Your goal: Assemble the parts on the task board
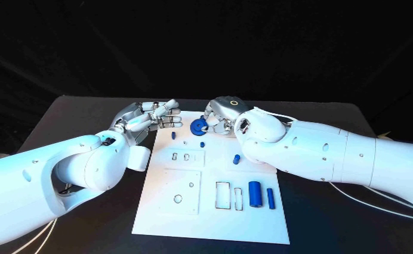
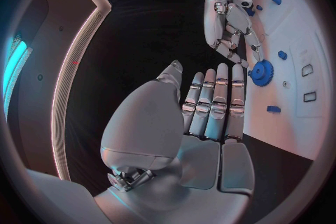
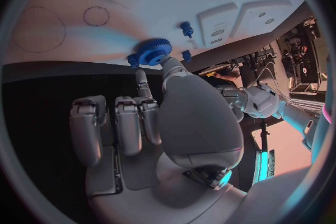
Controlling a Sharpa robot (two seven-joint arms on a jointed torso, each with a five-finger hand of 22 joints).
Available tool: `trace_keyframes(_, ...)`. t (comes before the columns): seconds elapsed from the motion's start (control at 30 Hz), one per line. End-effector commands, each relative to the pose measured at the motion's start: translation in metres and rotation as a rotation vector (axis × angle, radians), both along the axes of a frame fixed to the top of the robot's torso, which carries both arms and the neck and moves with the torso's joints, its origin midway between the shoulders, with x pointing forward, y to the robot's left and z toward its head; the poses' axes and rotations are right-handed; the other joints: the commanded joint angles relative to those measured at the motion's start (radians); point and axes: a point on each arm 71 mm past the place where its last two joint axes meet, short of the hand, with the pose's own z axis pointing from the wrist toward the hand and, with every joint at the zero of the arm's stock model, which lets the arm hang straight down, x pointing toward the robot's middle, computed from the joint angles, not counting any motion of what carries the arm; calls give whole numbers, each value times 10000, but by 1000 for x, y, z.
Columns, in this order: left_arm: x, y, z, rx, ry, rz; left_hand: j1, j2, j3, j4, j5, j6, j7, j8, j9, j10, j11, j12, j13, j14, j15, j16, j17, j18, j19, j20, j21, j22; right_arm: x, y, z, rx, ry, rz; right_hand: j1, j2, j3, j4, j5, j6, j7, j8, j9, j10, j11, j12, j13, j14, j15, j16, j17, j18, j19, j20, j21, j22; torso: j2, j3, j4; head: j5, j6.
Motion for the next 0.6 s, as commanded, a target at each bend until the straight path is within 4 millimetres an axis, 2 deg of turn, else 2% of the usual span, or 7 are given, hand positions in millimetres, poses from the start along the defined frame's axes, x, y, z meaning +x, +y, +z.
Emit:
trace_keyframes(0.03,0,-2,1,-93,-41,-177,31,47,-7,-44,15,-48,23,-65,-10,-53,42,-50,-12,-39,13,-33,8,12,-63,-6,35,17,-4,6,2,414,32,572,-51,-41,91,-38,-141,-300,87,-216,-78,864,151,-35,2436,1059,126,60,2627,-155,865,27,-9,2428,0,1,0,-13,3)
trace_keyframes(0.2,0,-1,1,-89,-41,-167,31,47,-7,-44,15,-48,23,-65,-10,-53,42,-50,-12,-39,13,-33,8,12,-63,-6,35,17,-4,11,0,390,297,760,-41,-43,170,-69,-268,-604,74,-479,-184,857,159,-42,2429,1059,150,60,2627,-150,853,74,-23,2416,-1,-3,15,-29,-1)
trace_keyframes(0.6,-1,-1,1,-85,-31,-167,33,48,-5,-49,15,-52,26,-71,-10,-62,44,-54,-13,-46,16,-43,11,12,-73,-3,39,19,-3,17,-4,70,702,859,53,119,359,-151,-181,-426,-31,-452,-226,885,75,-14,2460,1059,66,60,2627,-142,835,30,-43,2399,0,-8,7,-12,-19)
